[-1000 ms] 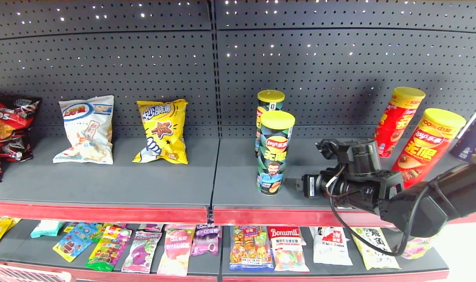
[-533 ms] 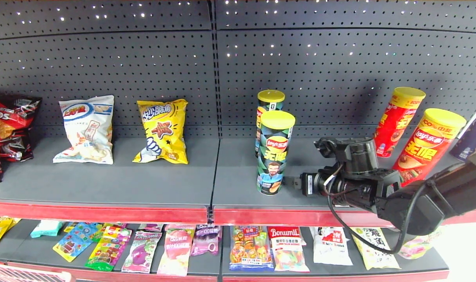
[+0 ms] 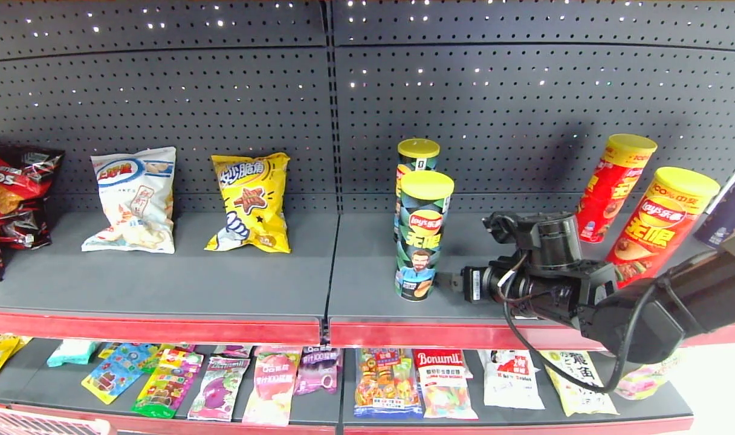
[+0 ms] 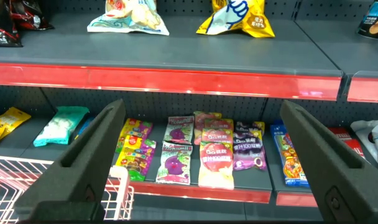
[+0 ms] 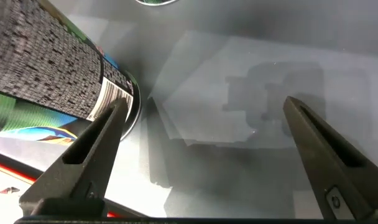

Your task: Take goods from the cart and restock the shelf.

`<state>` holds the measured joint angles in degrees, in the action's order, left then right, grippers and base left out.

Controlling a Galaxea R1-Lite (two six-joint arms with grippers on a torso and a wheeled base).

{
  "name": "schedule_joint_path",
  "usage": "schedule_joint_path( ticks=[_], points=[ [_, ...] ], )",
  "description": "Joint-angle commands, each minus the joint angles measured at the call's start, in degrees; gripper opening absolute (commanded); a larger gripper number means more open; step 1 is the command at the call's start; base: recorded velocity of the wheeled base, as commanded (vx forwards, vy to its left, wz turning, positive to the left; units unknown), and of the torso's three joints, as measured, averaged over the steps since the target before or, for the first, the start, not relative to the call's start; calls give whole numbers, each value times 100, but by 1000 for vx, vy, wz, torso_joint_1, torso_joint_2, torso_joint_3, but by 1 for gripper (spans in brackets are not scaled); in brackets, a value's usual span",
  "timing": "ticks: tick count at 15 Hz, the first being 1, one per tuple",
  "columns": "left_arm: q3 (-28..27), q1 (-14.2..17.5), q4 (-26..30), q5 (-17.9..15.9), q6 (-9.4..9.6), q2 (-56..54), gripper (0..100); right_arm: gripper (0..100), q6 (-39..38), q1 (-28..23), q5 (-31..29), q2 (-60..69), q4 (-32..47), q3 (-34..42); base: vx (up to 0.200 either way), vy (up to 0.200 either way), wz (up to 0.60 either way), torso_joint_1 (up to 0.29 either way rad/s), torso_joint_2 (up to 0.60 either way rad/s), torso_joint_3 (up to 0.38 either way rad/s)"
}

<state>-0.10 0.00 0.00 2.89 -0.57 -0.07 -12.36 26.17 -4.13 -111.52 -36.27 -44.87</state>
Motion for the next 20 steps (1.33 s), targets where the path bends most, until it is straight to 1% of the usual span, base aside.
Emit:
schedule_joint_path(
  ticks=[1,11,20],
  points=[
    [1,0,0,1,-4,7,100,100,-3,2,0,16,-3,-4,0,0,0,0,0,0],
    [1,0,0,1,-4,7,100,100,-3,-7,0,7,-126,23,0,0,0,0,0,0],
    [1,0,0,1,-4,7,100,100,6,-77,0,-37,-135,-109,0,0,0,0,0,0]
  ],
)
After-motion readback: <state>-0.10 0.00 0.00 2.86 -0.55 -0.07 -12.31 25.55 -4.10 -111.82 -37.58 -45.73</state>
